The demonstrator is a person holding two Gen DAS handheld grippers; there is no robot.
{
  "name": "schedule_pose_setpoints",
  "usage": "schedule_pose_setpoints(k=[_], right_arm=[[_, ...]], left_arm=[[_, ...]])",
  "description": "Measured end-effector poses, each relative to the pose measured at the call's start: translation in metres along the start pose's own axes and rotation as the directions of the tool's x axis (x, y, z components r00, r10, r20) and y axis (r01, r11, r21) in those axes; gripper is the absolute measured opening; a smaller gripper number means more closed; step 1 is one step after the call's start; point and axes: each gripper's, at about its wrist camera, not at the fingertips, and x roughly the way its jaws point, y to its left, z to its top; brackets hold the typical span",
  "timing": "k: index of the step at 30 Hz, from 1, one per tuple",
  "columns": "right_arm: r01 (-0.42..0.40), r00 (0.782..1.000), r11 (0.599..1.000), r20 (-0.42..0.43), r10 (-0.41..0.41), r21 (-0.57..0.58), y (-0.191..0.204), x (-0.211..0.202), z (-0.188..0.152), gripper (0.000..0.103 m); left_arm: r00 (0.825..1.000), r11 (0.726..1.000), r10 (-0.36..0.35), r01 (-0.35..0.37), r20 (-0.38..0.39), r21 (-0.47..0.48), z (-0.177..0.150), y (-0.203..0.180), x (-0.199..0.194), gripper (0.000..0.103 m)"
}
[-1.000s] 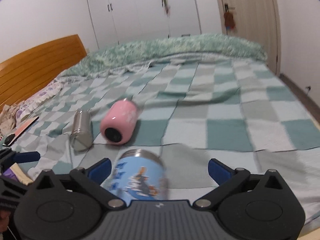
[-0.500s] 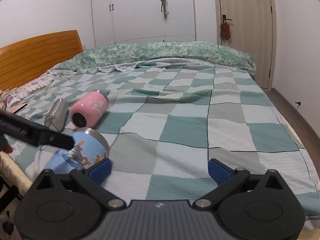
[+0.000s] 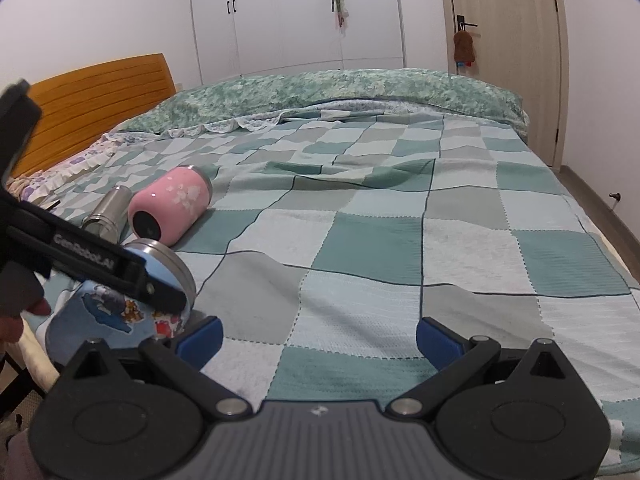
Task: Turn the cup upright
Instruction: 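Grasp the light-blue cup with the left gripper while the right gripper opens and releases it, then rotate the light-blue cup with the left gripper until its opening faces up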
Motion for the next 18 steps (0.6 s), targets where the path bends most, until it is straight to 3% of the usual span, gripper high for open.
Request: schedule_pose_setpoints(k=[11, 18], right_arm=[[0.021, 1.0, 1.0, 0.013, -0.021, 0.014, 0.001, -0.015, -0.006, 0.103], [0.068, 0.996, 0.997, 0.061, -0.07, 0.035, 0.001, -0.045, -0.012, 0.103]], left_arm=[[0.993, 0.995, -0.012, 0.001, 0.114, 0.095, -0.013, -0.013, -0.026, 0.087], [0.971, 0.981, -0.081, 0.037, 0.227, 0.192, -0.03, -0.03, -0.06, 0.085]])
